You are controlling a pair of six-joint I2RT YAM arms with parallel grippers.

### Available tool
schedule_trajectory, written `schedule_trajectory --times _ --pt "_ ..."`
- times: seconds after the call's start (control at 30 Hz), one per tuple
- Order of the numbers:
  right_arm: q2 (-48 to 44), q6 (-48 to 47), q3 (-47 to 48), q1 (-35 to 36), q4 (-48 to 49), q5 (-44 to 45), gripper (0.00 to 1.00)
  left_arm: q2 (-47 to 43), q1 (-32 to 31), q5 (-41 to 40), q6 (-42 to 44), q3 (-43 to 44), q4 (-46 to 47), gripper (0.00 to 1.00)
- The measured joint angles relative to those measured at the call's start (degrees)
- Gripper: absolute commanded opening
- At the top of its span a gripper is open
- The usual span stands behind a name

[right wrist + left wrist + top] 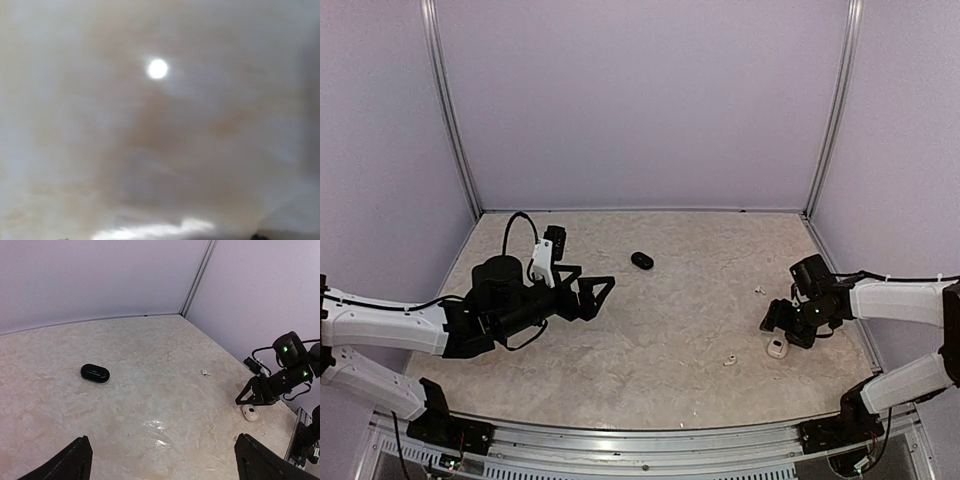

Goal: Insert the wireless bluetooth earbuds into the charging case

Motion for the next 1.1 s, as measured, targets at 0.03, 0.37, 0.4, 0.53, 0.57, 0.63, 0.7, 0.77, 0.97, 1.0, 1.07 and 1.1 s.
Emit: schedule_trajectory --times 0.03,0.37,0.4,0.53,0.57,0.63,0.7,0.77,0.97,1.0,1.07,1.1 --pt "0.7 -1.1 0.3 0.0 0.9 -1.0 0.78 0.0 0.1 0.1 0.0 -0.1 0.1 0.99" --pt "2.1 -12.4 4.2 0.5 1.1 -6.7 0.87 0.0 0.7 1.1 0.0 -0.4 0.3 0.99" --pt "1.2 -13.2 4.2 0.5 0.2 -6.3 0.87 0.0 0.7 1.2 0.0 -0.4 0.3 0.99" --pt "-2.6 -16.1 3.8 0.5 -3.3 -5.3 0.83 0.0 0.8 1.5 0.0 -0.4 0.3 0.99" --pt "-3.0 -16.6 3.7 0.7 -3.8 -5.3 0.82 0.0 0.9 1.6 0.0 -0.4 0.3 0.99" --pt "-2.8 -17.0 3.7 1.1 -4.9 -4.9 0.81 0.0 1.0 1.8 0.0 -0.4 0.3 0.99" --pt "-2.0 -16.9 3.7 2.0 -6.0 -4.0 0.8 0.0 1.0 2.1 0.0 -0.4 0.3 0.99" --pt "-0.9 -16.5 3.7 3.8 -7.2 -3.0 0.79 0.0 1.0 2.0 -0.2 -0.4 0.3 0.99" --pt "1.5 -14.3 3.7 8.1 -9.7 0.6 0.72 0.0 1.1 1.2 -1.9 -0.4 0.3 0.99" --pt "1.6 -14.0 3.7 8.4 -10.1 1.1 0.71 0.0 1.1 1.1 -2.1 -0.4 0.3 0.99" --pt "1.7 -13.2 3.7 9.0 -11.0 2.5 0.68 0.0 1.2 0.7 -2.5 -0.4 0.3 0.99" --pt "1.7 -12.9 3.7 9.2 -11.3 3.0 0.67 0.0 1.2 0.7 -2.6 -0.4 0.3 0.99"
